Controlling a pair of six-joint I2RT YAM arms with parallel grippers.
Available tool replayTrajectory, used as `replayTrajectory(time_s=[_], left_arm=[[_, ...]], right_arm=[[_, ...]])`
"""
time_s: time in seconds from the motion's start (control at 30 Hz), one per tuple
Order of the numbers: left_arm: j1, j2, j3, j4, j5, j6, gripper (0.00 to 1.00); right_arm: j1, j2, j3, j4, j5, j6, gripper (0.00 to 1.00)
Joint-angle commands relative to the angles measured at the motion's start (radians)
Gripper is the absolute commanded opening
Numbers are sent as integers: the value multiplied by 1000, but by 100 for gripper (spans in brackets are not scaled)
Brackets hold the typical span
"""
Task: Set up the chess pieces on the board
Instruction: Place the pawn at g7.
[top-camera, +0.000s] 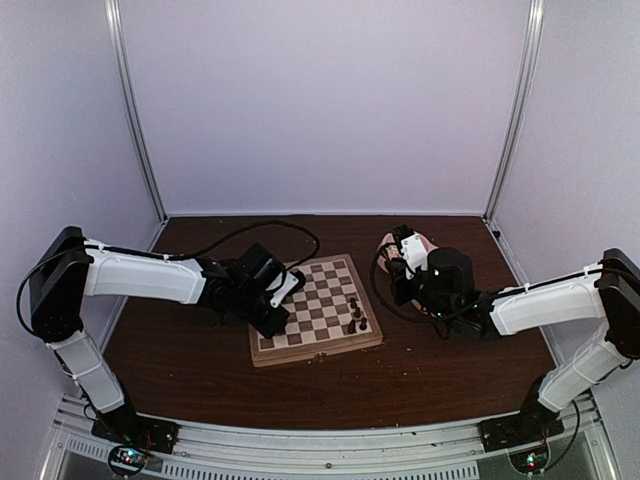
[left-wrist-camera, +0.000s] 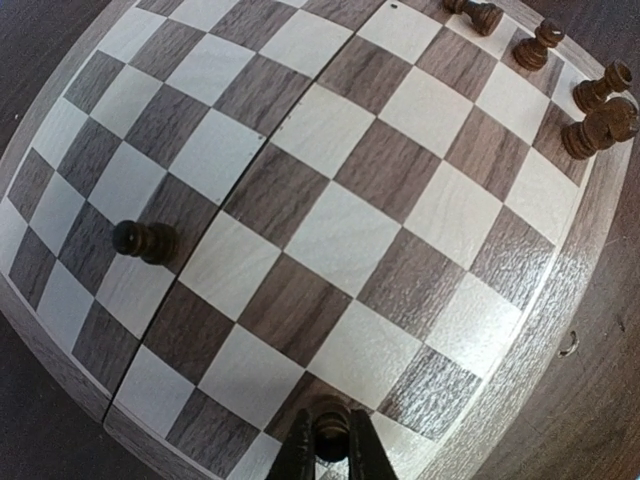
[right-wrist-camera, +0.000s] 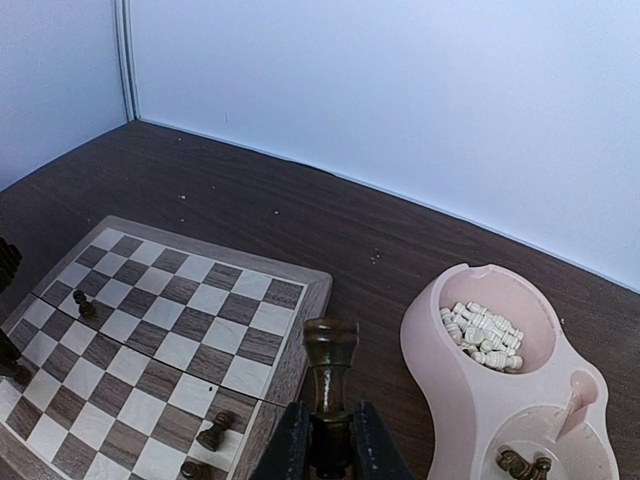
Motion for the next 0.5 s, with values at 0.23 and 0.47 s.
replayTrajectory(time_s=[0.23, 0.47], left_arm=[[-9, -30, -16, 5, -31, -7, 34], [-8, -59, 24, 22, -46, -19, 54]], right_arm=[[-4, -11, -1, 14, 11, -1, 0], [-4, -14, 0, 7, 4, 4, 0]])
